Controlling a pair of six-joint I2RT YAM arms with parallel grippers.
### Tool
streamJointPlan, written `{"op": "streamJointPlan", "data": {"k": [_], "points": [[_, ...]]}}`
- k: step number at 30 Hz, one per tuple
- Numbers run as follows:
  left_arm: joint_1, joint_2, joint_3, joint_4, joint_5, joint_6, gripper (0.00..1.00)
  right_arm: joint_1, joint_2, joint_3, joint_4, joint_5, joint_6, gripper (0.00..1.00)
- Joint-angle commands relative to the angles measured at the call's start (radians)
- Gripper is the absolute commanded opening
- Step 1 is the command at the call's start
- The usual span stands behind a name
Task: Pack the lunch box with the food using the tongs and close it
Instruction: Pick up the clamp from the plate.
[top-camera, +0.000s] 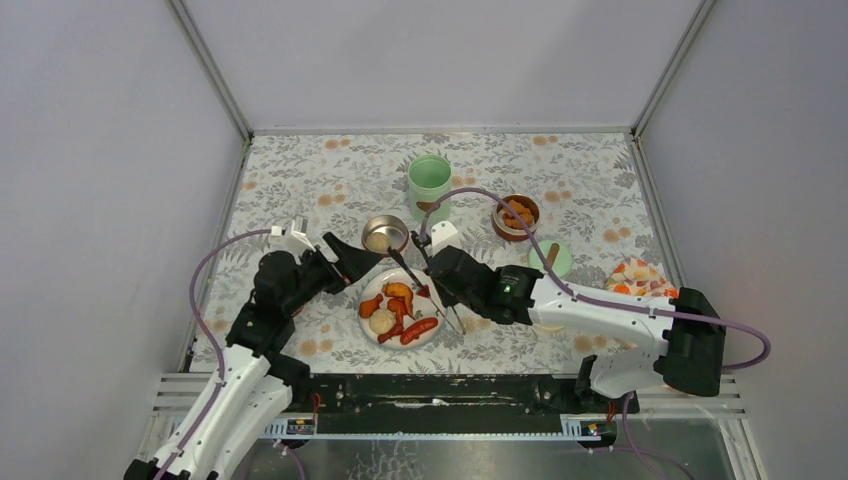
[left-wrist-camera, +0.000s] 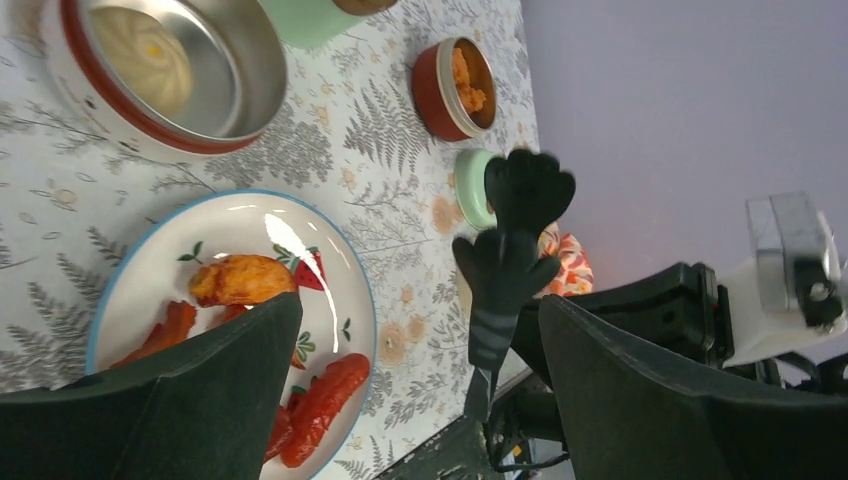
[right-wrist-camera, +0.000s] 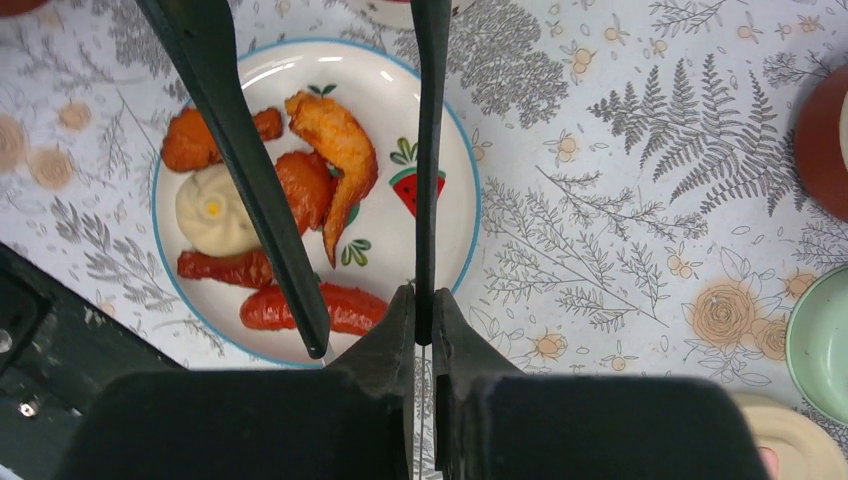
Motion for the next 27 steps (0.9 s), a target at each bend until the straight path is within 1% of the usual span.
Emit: {"op": "streamJointPlan", "data": {"k": [1, 8, 12, 16, 22, 26, 27], "points": [[-0.047, -0.002, -0.049, 0.232, 0.026, -0.098, 0.96, -0.039, 0.012, 0.073, 0.008, 0.0, 0.08, 0.0], [-0.143, 0.041, -0.093, 0.395, -0.029, -0.131, 0.95, -0.068, 0.051, 0.122, -0.003, -0.036, 0.124, 0.0], [-0.208, 0.118, -0.1, 0.483, -0.072, -0.139, 0.94, -0.069, 0.057, 0.129, 0.018, -0.06, 0.125, 0.0], [-0.263, 0.202, -0.096, 0.563, -0.108, -0.14, 0.9, -0.068, 0.058, 0.134, 0.027, -0.072, 0.124, 0.0], [-0.308, 0.281, -0.094, 0.621, -0.171, -0.157, 0.81, -0.069, 0.045, 0.136, 0.048, -0.07, 0.124, 0.0], [-0.319, 0.304, -0.104, 0.664, -0.176, -0.176, 0.7, -0.069, 0.041, 0.132, 0.062, -0.069, 0.126, 0.0], [-0.322, 0.31, -0.104, 0.672, -0.177, -0.179, 0.65, -0.069, 0.042, 0.132, 0.065, -0.071, 0.127, 0.0]]}}
